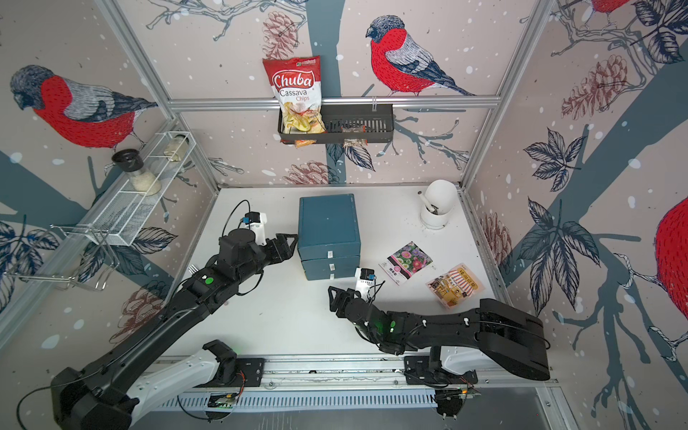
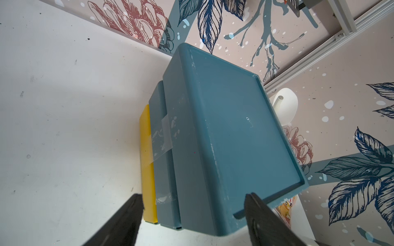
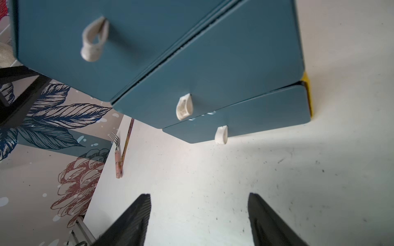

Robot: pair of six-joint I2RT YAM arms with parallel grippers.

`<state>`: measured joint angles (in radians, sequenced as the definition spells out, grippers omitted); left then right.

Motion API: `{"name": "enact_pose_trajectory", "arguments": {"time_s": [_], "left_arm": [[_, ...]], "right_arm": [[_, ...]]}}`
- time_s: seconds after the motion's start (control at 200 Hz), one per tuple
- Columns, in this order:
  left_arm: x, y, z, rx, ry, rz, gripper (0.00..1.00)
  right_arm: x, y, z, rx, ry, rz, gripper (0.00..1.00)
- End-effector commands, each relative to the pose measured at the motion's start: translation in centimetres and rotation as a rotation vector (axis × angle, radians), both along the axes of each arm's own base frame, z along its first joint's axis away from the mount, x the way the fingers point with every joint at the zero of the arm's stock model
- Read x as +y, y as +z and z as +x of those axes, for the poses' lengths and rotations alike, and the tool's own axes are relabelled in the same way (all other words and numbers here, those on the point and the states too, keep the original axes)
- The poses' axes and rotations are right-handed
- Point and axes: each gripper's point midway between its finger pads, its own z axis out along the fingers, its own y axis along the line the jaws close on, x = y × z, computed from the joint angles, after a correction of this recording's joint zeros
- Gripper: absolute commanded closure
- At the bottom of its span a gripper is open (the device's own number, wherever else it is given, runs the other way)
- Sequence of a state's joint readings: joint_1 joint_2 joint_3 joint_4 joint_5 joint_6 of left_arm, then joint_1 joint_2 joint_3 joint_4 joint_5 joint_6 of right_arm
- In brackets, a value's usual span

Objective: Take the seed bags out of the drawer
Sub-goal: Open the drawer in the storage box.

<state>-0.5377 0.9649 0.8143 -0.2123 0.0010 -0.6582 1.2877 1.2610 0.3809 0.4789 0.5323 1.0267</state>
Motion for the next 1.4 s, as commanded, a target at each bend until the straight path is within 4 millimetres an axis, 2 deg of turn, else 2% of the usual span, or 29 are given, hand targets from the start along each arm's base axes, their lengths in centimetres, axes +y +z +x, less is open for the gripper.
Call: {"name": "enact_pose_trajectory", "arguments": {"time_s": [0.0, 0.11, 0.255, 0.37, 0.535, 0.685, 0.8, 0.935, 1.226, 1.396], "left_arm": [[-1.0, 1.2, -0.4, -0.036, -0.058, -0.062, 0.23], [-1.2, 2.2, -0.5, -0.069, -0.076, -0.072, 0.23], [-1.6, 1.4, 0.7, -0.039, -0.095, -0.053, 0.25], [-2.3, 1.3, 1.3, -0.039, -0.125, -0.076, 0.29], [-2.3, 1.3, 1.4, -0.047, -0.126, -0.078, 0.31], [-2.4, 0.1, 1.8, -0.016, -0.126, -0.067, 0.34], [-2.4, -1.1, 2.0, 0.014, -0.123, -0.051, 0.37], [-2.3, -2.2, 1.7, 0.031, -0.129, -0.029, 0.38], [-1.7, -3.1, 1.7, 0.039, -0.13, 0.032, 0.4], [-1.6, -3.2, 1.7, 0.036, -0.138, 0.048, 0.4]], "right_arm": [[1.3, 2.3, 0.0, -0.017, 0.05, 0.144, 0.24], [1.5, 1.9, 0.2, 0.002, 0.053, 0.162, 0.26], [1.9, 0.0, 0.3, 0.056, 0.029, 0.111, 0.29], [1.9, -1.2, -0.3, 0.095, 0.042, 0.146, 0.32], [2.2, -0.6, -0.7, 0.076, 0.05, 0.168, 0.38], [1.6, -0.6, 0.1, 0.077, 0.023, 0.218, 0.45], [1.8, -0.3, 0.6, 0.073, 0.033, 0.299, 0.56], [3.0, -0.2, 1.0, 0.07, 0.064, 0.312, 0.66], [2.9, -2.6, 3.0, 0.156, -0.005, 0.335, 0.66], [2.5, -3.9, 3.6, 0.202, -0.009, 0.365, 0.54]]}}
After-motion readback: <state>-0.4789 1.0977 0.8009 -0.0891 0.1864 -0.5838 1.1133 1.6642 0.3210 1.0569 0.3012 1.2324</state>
